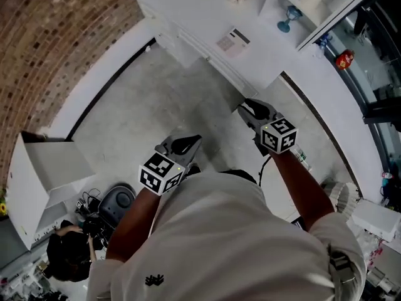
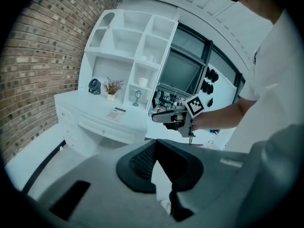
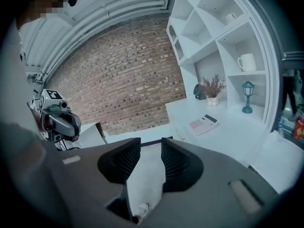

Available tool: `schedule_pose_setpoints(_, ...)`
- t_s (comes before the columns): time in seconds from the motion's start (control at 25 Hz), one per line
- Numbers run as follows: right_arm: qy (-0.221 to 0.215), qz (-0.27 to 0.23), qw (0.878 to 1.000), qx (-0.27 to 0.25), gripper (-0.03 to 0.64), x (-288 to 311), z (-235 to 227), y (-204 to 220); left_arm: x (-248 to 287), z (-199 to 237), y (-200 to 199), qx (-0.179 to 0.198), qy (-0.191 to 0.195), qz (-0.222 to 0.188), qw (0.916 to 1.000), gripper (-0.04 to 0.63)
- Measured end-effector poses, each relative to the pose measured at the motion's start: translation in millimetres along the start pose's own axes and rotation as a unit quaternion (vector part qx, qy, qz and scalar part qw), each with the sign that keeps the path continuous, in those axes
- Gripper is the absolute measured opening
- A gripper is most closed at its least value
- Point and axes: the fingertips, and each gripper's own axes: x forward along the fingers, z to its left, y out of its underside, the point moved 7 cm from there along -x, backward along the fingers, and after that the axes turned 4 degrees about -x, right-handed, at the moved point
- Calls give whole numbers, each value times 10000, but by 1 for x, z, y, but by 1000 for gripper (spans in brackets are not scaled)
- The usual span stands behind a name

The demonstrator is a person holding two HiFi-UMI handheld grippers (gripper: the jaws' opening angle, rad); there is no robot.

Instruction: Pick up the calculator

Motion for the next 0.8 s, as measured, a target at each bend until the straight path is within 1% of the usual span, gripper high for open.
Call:
schedule_pose_setpoints(0.16, 251, -22, 9997, 70, 150, 32, -3, -14, -12, 43, -6, 80, 126, 114, 9998, 6)
schedule_pose_setpoints(0.28, 338, 45, 9993, 129, 151, 46, -13, -20, -11, 66, -13, 6, 157, 119, 9998, 6)
schedule_pose_setpoints(0.36, 373, 104, 9991, 142, 152, 53, -29, -24, -5, 77, -21, -74, 157, 66, 9998, 6)
schedule_pose_setpoints(0.52, 470, 46, 9985, 262, 152, 72, -80, -34, 15, 101, -40, -121, 94, 63, 9999, 6)
schedule_pose_setpoints(0.64, 466, 133, 9986, 211, 156, 94, -122, -42, 30, 120, -56, -220, -15, 66, 9997, 6)
schedule_pose_setpoints(0.8, 516, 176, 9981, 287, 164, 122, -191, -62, 55, 143, -94, -268, -156, 38, 9995, 6)
